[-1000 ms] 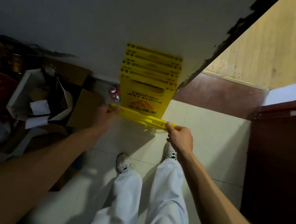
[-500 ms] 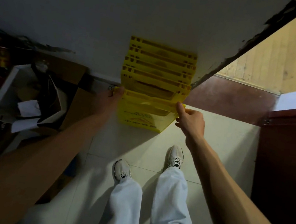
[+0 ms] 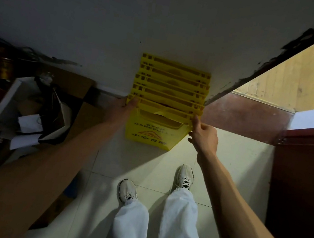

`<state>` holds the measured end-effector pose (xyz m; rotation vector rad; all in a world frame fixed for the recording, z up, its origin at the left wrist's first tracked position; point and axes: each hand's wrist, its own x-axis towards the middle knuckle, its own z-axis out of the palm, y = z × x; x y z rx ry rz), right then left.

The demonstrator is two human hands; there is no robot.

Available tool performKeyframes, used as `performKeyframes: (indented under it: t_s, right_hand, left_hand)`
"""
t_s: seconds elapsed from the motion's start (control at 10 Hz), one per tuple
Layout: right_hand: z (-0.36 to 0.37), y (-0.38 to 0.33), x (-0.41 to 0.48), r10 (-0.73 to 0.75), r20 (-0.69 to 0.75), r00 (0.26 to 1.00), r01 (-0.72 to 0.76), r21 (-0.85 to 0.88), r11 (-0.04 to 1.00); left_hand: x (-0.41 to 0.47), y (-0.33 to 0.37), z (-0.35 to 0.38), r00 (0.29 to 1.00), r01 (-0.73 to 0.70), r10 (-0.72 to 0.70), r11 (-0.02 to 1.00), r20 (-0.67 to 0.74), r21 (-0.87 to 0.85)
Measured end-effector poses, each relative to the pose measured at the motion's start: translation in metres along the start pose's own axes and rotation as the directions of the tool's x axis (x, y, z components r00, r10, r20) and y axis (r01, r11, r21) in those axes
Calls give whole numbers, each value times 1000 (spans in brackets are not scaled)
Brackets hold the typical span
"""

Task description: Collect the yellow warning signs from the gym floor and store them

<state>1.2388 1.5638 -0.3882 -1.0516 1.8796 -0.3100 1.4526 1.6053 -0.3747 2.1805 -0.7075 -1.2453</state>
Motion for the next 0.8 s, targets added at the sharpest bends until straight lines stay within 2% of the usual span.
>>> performKeyframes:
  t_s: [0.1,0.3,0.4,0.5,0.7,0.8]
  right_hand:
    - [0,2,-3,-23,-31,999,22,-23,999]
    - [-4,-8,6,-11,17,1000,12,-56,998]
    - [-10,-7,0,-2,52,999,4,-33,999]
    - [-19,-12,-15,26,110,994,-23,-24,999]
    - [-55,-25,-69,46,81,996,-39,-81,996]
    - [-73,-49,-95,-8,107,994,17,-85,996]
  left_hand:
    - [-1,0,1,1000,-15,15,1000,-3,-3]
    - [-2,2,7,1000,-5,5,1000,-7,-25]
    - [-3,4,4,992,125,-121,974,34,-186]
    - [-14,7,-5,976,216,-213,907,48,-361]
    - [-64,29,-38,972,190,-231,879,-41,-438]
    - [-94,57,-58,981,184,-190,860,36,-476]
